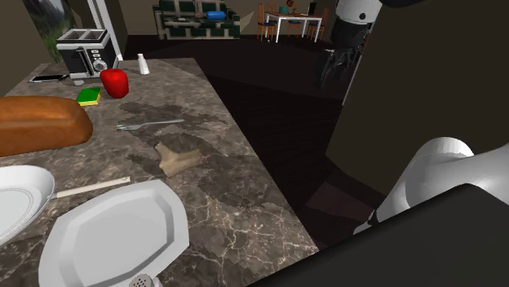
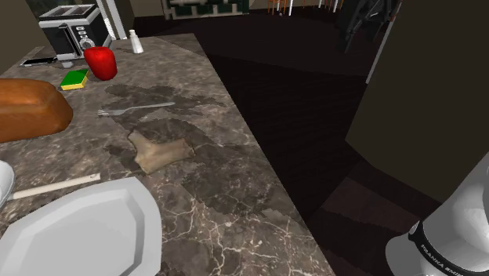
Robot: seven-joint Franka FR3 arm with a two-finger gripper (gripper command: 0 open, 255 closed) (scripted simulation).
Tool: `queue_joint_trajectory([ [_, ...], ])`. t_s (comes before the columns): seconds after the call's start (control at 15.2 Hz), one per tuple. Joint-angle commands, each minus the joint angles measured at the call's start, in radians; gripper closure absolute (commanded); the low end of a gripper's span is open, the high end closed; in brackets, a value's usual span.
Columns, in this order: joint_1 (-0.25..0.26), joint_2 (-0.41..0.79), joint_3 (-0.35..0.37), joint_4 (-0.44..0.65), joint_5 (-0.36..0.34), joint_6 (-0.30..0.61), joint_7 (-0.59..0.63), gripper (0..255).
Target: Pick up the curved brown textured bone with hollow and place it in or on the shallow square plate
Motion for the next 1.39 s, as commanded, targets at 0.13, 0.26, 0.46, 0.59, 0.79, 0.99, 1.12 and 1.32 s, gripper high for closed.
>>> queue_joint_trajectory([
  [0.13, 0.018, 0.030, 0.022, -0.015, 0.022, 0.053, 0.024, 0],
  [0.26, 0.036, 0.064, 0.044, -0.026, 0.043, 0.107, 0.046, 0],
  [0.46, 0.063, 0.123, 0.078, -0.034, 0.072, 0.188, 0.079, 0],
  [0.59, 0.080, 0.167, 0.101, -0.034, 0.089, 0.242, 0.099, 0],
  [0.79, 0.102, 0.239, 0.136, -0.025, 0.110, 0.321, 0.130, 0],
  [0.99, 0.122, 0.317, 0.171, -0.005, 0.126, 0.396, 0.160, 0],
  [1.12, 0.134, 0.371, 0.195, 0.014, 0.132, 0.444, 0.180, 0],
  [1.32, 0.149, 0.457, 0.230, 0.050, 0.135, 0.511, 0.212, 0],
])
